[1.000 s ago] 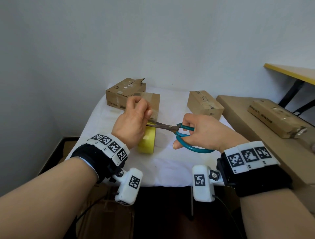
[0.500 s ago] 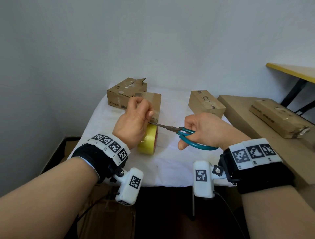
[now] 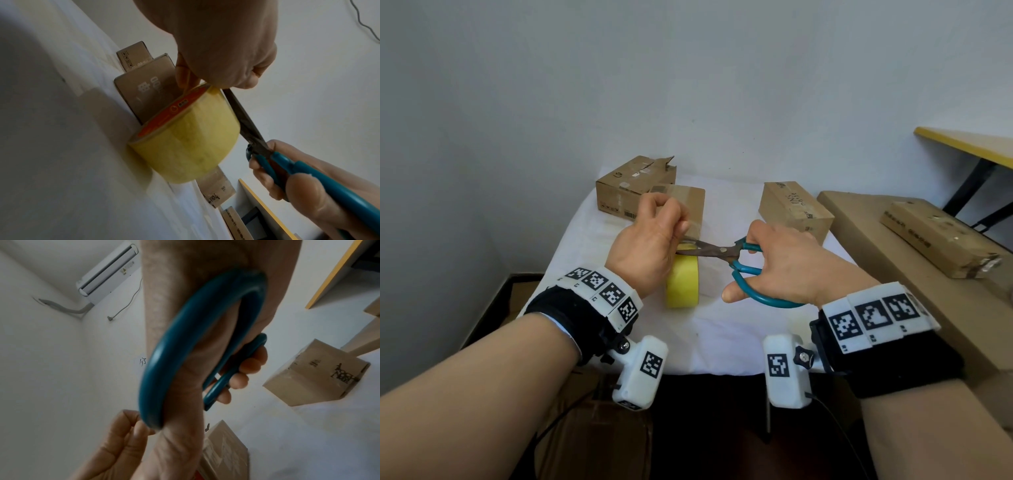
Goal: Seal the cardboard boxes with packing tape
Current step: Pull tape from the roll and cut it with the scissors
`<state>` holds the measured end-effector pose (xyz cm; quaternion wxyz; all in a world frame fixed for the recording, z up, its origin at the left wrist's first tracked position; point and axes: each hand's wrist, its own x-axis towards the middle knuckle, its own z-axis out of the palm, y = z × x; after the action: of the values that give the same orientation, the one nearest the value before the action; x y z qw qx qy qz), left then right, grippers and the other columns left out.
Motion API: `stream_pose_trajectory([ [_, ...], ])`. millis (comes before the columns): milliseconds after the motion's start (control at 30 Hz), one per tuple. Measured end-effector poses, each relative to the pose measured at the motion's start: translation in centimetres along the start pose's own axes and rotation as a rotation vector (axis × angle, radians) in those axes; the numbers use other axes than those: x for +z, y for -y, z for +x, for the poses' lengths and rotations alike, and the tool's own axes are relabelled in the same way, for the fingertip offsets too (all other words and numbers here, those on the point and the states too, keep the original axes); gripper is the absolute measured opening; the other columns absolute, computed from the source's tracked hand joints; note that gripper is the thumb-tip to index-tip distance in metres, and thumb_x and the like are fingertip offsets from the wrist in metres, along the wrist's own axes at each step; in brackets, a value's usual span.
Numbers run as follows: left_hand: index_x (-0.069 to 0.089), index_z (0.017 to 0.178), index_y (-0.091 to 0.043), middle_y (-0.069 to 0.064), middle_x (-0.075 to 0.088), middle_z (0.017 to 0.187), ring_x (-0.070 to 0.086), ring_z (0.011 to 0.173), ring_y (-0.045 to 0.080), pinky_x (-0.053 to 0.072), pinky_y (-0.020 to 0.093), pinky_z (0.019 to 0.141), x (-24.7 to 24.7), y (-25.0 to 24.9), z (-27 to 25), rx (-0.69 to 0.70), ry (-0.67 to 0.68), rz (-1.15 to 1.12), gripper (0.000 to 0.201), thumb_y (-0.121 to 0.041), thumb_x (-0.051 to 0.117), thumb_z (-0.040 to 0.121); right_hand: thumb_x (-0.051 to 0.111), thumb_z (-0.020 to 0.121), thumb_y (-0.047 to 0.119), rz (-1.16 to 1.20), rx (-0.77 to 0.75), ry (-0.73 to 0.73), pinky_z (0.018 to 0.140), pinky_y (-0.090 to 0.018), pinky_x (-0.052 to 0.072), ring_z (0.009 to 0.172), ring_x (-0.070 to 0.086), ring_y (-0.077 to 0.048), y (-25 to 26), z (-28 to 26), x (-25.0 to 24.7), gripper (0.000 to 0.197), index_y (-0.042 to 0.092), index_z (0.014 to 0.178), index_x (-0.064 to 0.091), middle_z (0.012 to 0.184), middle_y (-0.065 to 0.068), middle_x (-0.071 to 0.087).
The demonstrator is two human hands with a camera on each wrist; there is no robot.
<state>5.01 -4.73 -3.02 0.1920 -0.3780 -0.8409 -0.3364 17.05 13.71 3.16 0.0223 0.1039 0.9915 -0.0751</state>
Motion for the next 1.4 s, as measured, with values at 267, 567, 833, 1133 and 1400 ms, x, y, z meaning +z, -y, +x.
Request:
stream_pose_trajectory([
  [267,0.044,0.113,-0.021,0.001,0.040,0.122,0.051,0.077,0.026,0.050,0.042,0.067,0.1,0.7,0.0,-0.030,-0.006,-0.009,0.024,-0.039,0.031,0.105,0.058,0.035,0.101,0.028,0.101,0.079,0.092,-0.046,0.049,0.104,0.051,-0.025,-1.7,-0.1,-0.5,0.097,0.035,0.105,0.041,0.108,0.006,0.050],
  [567,0.045,0.110,-0.023,-0.002,0.041,0.119,0.050,0.082,0.018,0.043,0.033,0.070,0.2,0.3,0.0,0.024,-0.017,-0.092,0.025,-0.042,0.031,0.103,0.080,0.054,0.079,0.146,0.043,0.065,0.077,-0.037,0.045,0.094,0.054,-0.024,-0.8,-0.4,-0.8,0.072,0.032,0.093,0.042,0.091,0.007,0.053],
  [833,0.045,0.110,-0.026,0.000,0.039,0.124,0.053,0.093,0.020,0.053,0.042,0.074,0.4,0.3,-0.1,0.044,-0.026,-0.087,0.022,-0.043,0.032,0.102,0.082,0.056,0.076,0.144,0.001,0.023,0.063,-0.033,0.044,0.073,0.053,-0.016,0.1,-0.7,-0.7,0.069,0.030,0.083,0.039,0.084,0.004,0.054],
  [1133,0.047,0.112,-0.024,-0.001,0.040,0.126,0.054,0.100,0.023,0.050,0.038,0.075,0.6,0.4,-0.1,0.010,-0.008,-0.086,0.026,-0.043,0.032,0.102,0.080,0.050,0.081,0.076,0.036,0.006,0.060,-0.033,0.042,0.069,0.051,-0.015,0.1,-0.4,-0.9,0.071,0.026,0.078,0.046,0.077,0.005,0.056],
  [1400,0.048,0.112,-0.022,-0.002,0.039,0.123,0.052,0.089,0.021,0.047,0.035,0.073,0.4,0.6,0.2,-0.008,0.019,-0.092,0.023,-0.039,0.035,0.104,0.078,0.052,0.082,-0.048,0.042,-0.019,0.061,-0.032,0.041,0.073,0.055,-0.012,0.5,-0.8,-1.2,0.071,0.027,0.085,0.046,0.080,0.009,0.059],
])
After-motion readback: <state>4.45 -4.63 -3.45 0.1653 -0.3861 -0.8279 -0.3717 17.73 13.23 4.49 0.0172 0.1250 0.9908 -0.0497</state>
